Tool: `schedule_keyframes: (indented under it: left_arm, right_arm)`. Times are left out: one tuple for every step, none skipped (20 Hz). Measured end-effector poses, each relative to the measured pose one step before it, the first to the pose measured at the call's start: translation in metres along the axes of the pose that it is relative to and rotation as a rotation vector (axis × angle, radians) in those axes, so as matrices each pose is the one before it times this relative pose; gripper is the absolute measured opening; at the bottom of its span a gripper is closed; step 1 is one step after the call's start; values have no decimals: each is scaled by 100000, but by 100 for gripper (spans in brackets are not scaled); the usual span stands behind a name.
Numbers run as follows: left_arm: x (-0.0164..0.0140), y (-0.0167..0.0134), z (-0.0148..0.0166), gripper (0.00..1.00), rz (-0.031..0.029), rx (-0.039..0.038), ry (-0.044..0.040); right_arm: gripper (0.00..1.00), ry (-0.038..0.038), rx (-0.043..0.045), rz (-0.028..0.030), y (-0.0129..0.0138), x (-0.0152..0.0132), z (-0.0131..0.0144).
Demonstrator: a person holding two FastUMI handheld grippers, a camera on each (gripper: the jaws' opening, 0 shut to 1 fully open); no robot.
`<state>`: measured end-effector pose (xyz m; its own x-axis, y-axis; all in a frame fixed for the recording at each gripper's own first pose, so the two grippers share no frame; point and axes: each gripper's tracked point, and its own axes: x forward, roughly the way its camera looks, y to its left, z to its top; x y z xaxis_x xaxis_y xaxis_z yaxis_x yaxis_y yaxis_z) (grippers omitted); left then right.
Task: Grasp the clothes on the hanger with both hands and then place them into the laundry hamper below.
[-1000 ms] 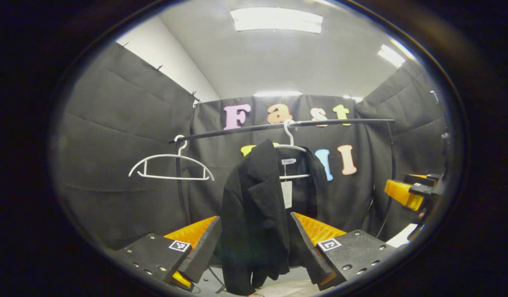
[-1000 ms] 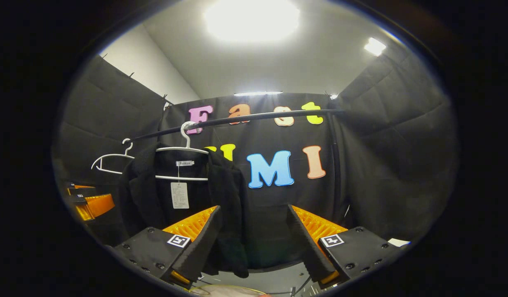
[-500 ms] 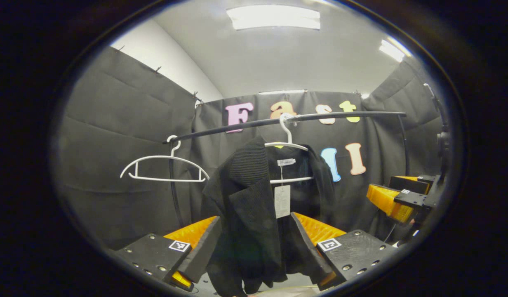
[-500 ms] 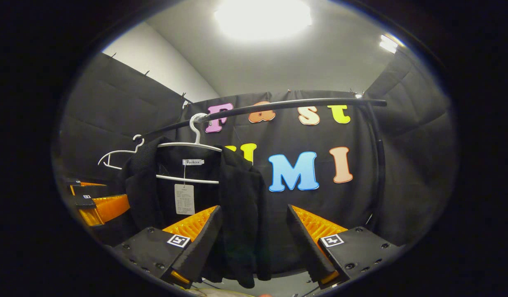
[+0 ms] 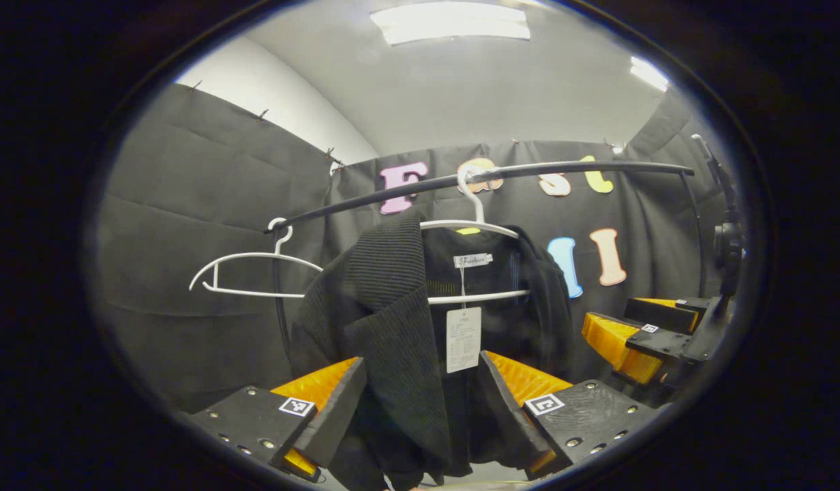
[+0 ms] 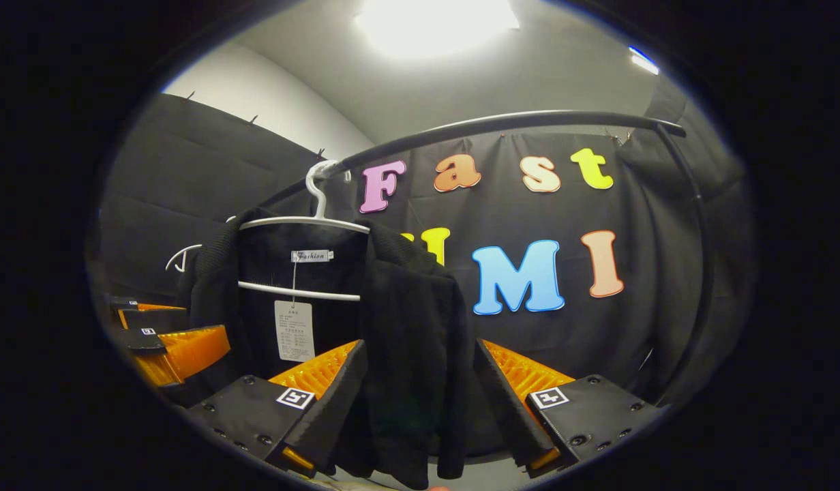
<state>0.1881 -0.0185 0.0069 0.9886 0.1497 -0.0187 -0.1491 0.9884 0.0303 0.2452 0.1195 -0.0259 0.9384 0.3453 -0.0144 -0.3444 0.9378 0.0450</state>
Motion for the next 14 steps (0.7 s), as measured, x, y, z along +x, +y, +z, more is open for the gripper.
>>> schedule_keyframes:
  left_arm:
    - [615,169,-134,95,1591,210,373]
    - [610,154,-179,95,1565,231,287]
    - [495,178,-107,95,1438,398,33]
    - [374,186,-50,96,1494,688,-11]
    - [450,282,12,95,1500,883,-174]
    - [276,173,-4,95,1430,765,-186]
    - [398,102,-22,95,1180,612,60]
    - [248,41,-137,95,952,647,77]
    - [296,103,29,96,926,633,48]
    - [216,4,31,95,776,281,-361]
    - [298,71,7,96,878,214,-409]
    - [364,44,89,96,1010,268,-320]
    - [252,120,47,96,1067,188,-201]
    - [193,65,-106,96,939,128,-52]
  right_arm:
    - [99,721,560,1265,277,805,-275]
    - [99,585,231,1160,200,720,-136]
    - [99,475,127,1740,417,678,-231]
    - [99,437,159,1740,319,650,-142]
    - [99,351,44,1272,377,624,-174]
    - [99,-31,18,1007,179,555,-67]
    - [99,-58,-20,443,259,641,-158]
    - [99,50,-57,92,102,550,-134]
    - [99,130,72,-493,31,487,-158]
    - [99,427,73,-596,67,532,-147]
    - [99,406,15,-1240,-95,578,-174]
    - [99,326,32,-1052,-62,528,-75]
    - [99,289,-55,-1026,-13,541,-132]
    - [99,137,-231,-674,2,481,-46]
